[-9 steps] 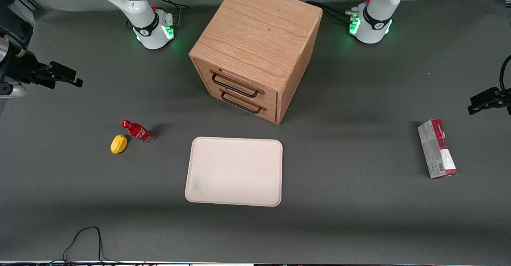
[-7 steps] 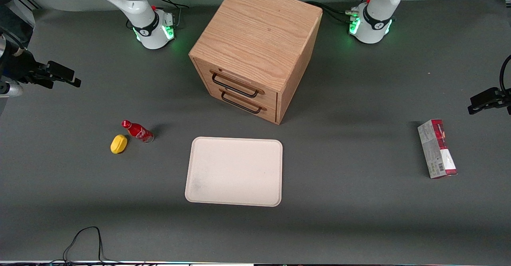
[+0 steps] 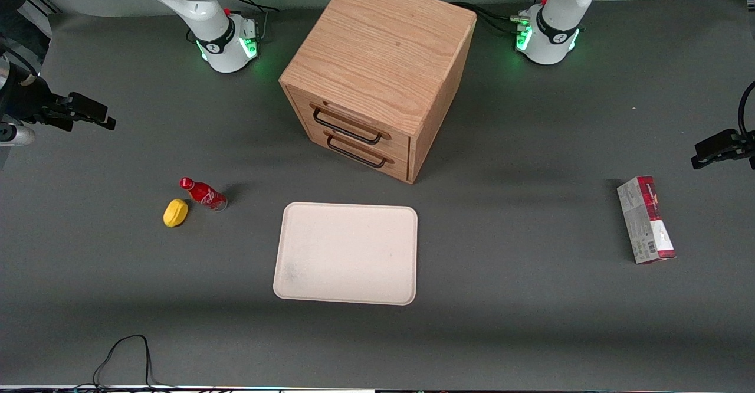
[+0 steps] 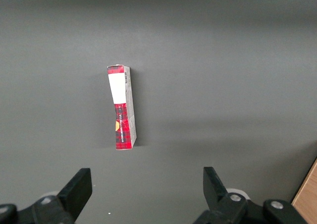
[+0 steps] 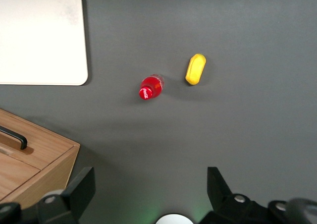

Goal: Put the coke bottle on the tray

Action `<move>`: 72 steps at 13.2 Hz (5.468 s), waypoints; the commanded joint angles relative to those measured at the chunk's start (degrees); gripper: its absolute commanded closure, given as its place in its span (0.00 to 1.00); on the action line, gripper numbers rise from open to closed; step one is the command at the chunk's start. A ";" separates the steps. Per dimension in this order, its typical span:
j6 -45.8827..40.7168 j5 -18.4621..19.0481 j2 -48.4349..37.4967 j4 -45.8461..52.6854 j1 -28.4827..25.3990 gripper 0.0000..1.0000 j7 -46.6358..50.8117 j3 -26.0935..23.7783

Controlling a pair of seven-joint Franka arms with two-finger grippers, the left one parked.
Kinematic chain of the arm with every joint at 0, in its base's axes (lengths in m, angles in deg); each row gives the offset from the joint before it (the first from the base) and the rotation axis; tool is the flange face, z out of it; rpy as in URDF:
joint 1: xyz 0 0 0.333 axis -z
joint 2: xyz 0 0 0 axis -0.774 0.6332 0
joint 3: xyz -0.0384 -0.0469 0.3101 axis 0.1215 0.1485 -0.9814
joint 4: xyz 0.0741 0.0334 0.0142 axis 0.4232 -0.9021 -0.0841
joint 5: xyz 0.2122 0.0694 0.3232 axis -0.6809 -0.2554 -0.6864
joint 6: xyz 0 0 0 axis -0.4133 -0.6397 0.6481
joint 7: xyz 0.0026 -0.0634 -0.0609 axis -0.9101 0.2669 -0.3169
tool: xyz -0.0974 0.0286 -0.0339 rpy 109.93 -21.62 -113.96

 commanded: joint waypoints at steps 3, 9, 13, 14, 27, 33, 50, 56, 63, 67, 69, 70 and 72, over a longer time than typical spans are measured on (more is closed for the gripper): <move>-1.27 2.47 0.16 1.22 -0.10 0.00 -0.71 0.28; -1.35 2.47 0.51 1.31 -0.01 0.00 -0.54 0.28; -3.29 2.47 0.77 1.75 0.26 0.00 -0.62 0.28; -3.38 2.47 1.29 1.75 0.08 0.00 -0.54 0.11; 17.78 1.68 3.94 -16.69 -0.62 0.00 2.00 -0.24; 22.89 1.68 8.32 -18.29 -2.38 0.00 5.71 -1.03; 33.71 1.94 17.47 -17.49 -4.84 0.00 10.11 -2.53; 33.71 2.47 17.56 -17.76 -5.02 0.09 9.75 -2.70; 33.36 4.76 17.38 -18.37 -5.02 0.24 8.52 -2.70; 33.36 5.64 16.86 -19.25 -5.02 0.34 8.52 -2.79; 33.36 5.64 16.50 -19.78 -5.10 0.43 8.52 -2.79; 33.36 5.64 16.50 -19.78 -5.10 0.48 8.52 -2.79; 33.28 5.72 16.42 -19.87 -5.10 0.67 8.52 -2.79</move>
